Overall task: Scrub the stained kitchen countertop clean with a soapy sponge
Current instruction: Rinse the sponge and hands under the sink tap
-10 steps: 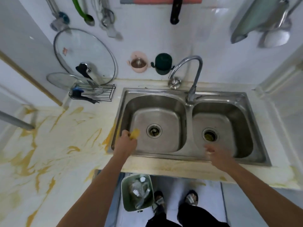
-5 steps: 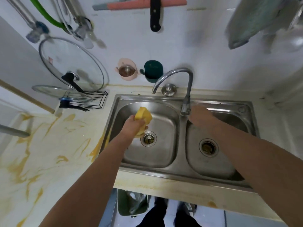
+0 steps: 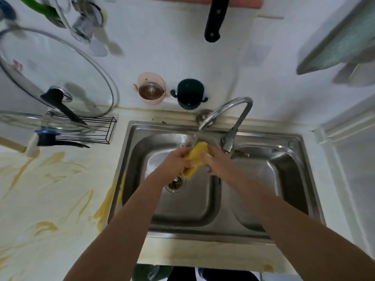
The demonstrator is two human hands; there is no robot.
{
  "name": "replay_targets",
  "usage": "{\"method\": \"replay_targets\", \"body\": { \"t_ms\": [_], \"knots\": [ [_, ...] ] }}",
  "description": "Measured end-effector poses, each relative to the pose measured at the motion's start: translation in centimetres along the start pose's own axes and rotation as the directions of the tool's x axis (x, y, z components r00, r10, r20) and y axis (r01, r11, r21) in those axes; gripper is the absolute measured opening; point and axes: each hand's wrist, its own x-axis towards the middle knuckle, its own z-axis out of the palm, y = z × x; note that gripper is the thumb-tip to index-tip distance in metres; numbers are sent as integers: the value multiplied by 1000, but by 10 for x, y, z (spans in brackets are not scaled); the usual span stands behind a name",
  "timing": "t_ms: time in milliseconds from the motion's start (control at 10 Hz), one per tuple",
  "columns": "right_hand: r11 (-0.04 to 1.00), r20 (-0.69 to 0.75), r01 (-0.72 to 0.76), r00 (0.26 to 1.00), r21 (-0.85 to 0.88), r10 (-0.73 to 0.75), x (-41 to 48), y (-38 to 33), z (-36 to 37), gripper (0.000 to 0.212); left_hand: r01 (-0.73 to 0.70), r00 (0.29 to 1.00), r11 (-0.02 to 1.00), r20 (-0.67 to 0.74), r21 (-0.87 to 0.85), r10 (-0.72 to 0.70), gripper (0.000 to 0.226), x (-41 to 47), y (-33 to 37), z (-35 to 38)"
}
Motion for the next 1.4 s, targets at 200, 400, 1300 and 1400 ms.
{"method": "replay_targets", "body": {
  "t_ms": [200,400,1300,1400],
  "knots": [
    [995,-174,-21,984,99,38,20,-10,34,17,-13,920,998,-392,-64,-13,29,14,-22,-5],
    [929,-93,114,983,-352,-155,28,-28,42,36,127,875,975,-443,-184,-197,37,38,-24,21],
    [933,-249,-106,968,-343,18,53,1,46,36,126,918,991,-382,33,-104,43,75,-31,16],
    [980,-225,-177,962,-87,154,70,3,42,25,54,963,985,-271,165,-7,34,69,-30,26]
  ]
}}
